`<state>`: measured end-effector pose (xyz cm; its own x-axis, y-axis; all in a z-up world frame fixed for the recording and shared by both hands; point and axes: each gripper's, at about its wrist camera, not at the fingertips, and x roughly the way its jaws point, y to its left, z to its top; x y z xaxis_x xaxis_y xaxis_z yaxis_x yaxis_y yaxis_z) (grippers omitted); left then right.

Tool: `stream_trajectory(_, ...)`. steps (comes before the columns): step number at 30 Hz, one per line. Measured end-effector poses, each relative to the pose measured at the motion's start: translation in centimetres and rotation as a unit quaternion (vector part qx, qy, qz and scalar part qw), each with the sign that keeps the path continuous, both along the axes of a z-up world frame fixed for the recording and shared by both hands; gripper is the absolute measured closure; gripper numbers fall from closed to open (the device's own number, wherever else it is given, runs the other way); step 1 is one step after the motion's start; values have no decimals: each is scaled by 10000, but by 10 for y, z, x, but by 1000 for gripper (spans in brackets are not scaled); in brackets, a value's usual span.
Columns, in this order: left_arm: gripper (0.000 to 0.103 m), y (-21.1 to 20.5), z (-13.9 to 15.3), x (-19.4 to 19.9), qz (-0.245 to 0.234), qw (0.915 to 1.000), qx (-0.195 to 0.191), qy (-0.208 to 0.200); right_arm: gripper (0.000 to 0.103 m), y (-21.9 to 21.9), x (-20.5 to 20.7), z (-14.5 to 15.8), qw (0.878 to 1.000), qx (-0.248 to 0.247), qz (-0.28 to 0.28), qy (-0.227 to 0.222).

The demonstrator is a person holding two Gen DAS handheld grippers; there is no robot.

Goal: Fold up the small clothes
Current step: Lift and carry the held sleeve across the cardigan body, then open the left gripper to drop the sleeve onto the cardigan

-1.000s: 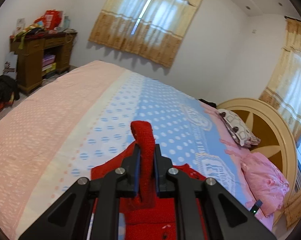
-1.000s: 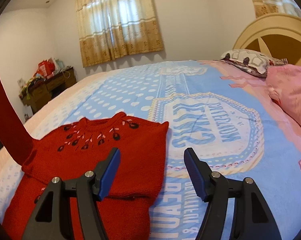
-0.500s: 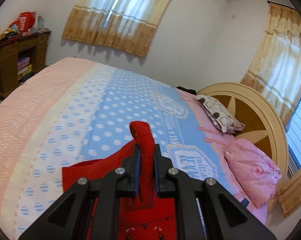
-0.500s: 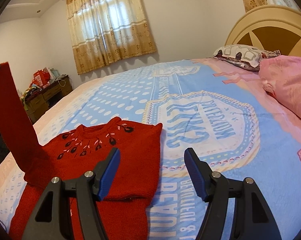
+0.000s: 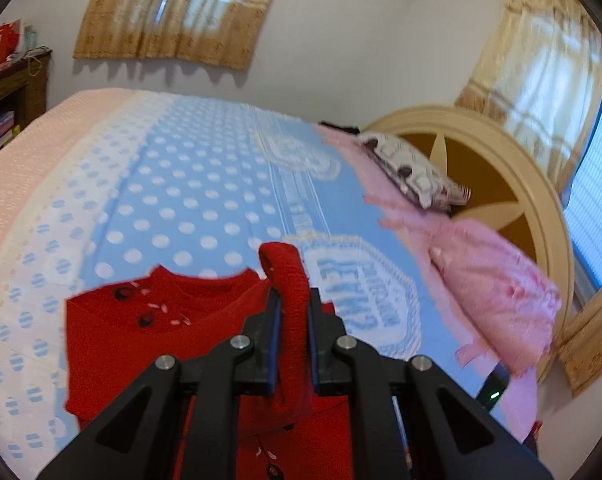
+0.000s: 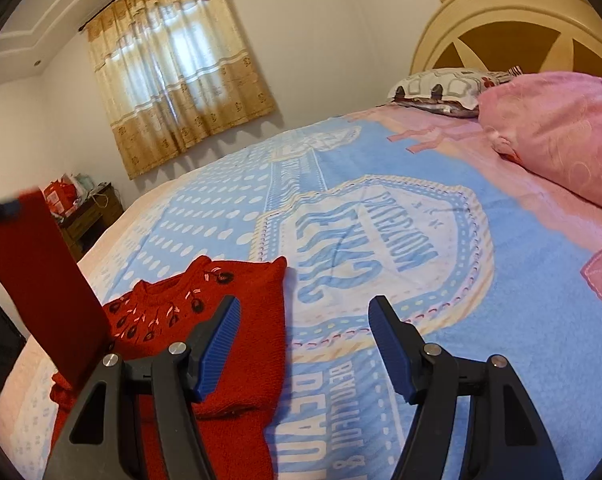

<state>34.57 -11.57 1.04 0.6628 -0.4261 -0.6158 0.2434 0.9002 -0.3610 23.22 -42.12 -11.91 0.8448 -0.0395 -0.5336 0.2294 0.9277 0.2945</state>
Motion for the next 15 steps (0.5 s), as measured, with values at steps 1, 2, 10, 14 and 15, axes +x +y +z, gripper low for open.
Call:
stream_trajectory(1,91,-8,-8,1,-41,9999,82,54,36,-1,0,0,10000,1,-10,2)
stream_trajectory(2,91,-15,-18,4,-83,9998,140,120,36,-1,0,0,10000,2,-23,7)
stream_trajectory(10,80,-65,-89,10,-683,9934,730,567,36,-2,3,-5,9999,35,-24,93)
stream_trajectory(14,73,-65,-92,2,-986,9911,610,650,36,-2,5,-8,9999,44,16,143)
stream_trajectory(15,64,-61,-89,-1,-989,9915,629,565,36,-1,5,-9,9999,56,39,146)
